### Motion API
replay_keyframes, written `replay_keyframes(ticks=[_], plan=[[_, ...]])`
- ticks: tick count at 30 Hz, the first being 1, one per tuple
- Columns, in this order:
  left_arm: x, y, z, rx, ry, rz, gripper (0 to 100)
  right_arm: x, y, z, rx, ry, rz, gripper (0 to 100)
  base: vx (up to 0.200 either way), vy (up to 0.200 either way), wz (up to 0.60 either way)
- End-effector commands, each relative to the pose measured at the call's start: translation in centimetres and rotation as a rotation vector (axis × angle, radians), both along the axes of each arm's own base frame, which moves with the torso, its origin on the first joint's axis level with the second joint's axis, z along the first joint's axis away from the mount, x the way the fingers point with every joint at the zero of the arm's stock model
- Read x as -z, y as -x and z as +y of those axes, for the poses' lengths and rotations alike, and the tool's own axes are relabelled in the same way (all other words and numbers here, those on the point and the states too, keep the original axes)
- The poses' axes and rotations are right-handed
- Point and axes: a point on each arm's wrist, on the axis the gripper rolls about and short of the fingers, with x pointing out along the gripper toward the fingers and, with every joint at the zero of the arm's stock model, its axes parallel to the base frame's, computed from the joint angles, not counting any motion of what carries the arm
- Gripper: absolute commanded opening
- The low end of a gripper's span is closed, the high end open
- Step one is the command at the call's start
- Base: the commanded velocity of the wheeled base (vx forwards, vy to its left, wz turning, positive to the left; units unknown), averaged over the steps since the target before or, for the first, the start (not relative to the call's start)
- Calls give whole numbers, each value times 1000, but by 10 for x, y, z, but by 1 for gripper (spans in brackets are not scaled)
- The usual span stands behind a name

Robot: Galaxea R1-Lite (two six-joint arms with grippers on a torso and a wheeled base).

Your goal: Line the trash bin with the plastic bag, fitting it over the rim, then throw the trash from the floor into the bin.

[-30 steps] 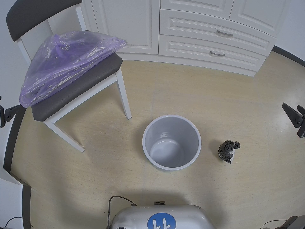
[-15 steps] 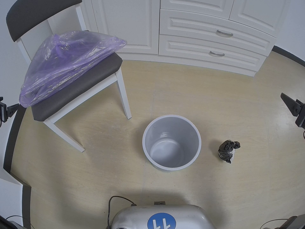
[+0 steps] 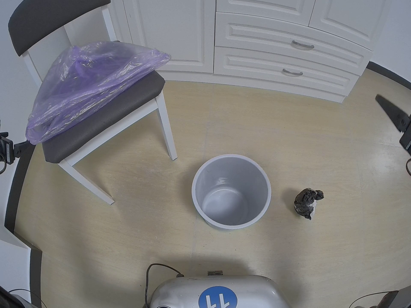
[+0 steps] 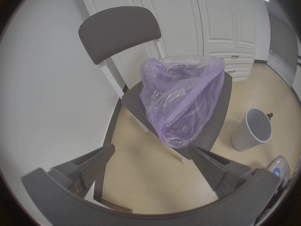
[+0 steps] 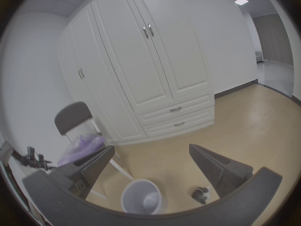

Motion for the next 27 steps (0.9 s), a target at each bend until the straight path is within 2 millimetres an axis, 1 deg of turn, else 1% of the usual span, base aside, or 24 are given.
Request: replay_keyframes(ticks=[1,5,6,7,18,22,27], plan=[[4,-14,3,12,16,-8,100,-13,-5,21,-41,-106,-111,100,0,0,0],[8,-22,5,13,25,-21,100,-21,-11,28,-39,-173,-221,100,0,0,0],[8,-22,5,13,25,-21,100,-21,-11,28,-39,-173,-221,100,0,0,0],[11,-27,7,11,31,-31,100,-23,-12,29,-40,-195,-260,100,0,0,0],[29,-55,16,-16,68,-81,100,-33,-7,28,-56,-233,-312,100,0,0,0],[31,-57,14,-18,108,-108,100,-35,-6,27,-56,-236,-317,100,0,0,0],[24,-57,10,-19,162,-161,100,-38,-5,27,-58,-246,-326,100,0,0,0]])
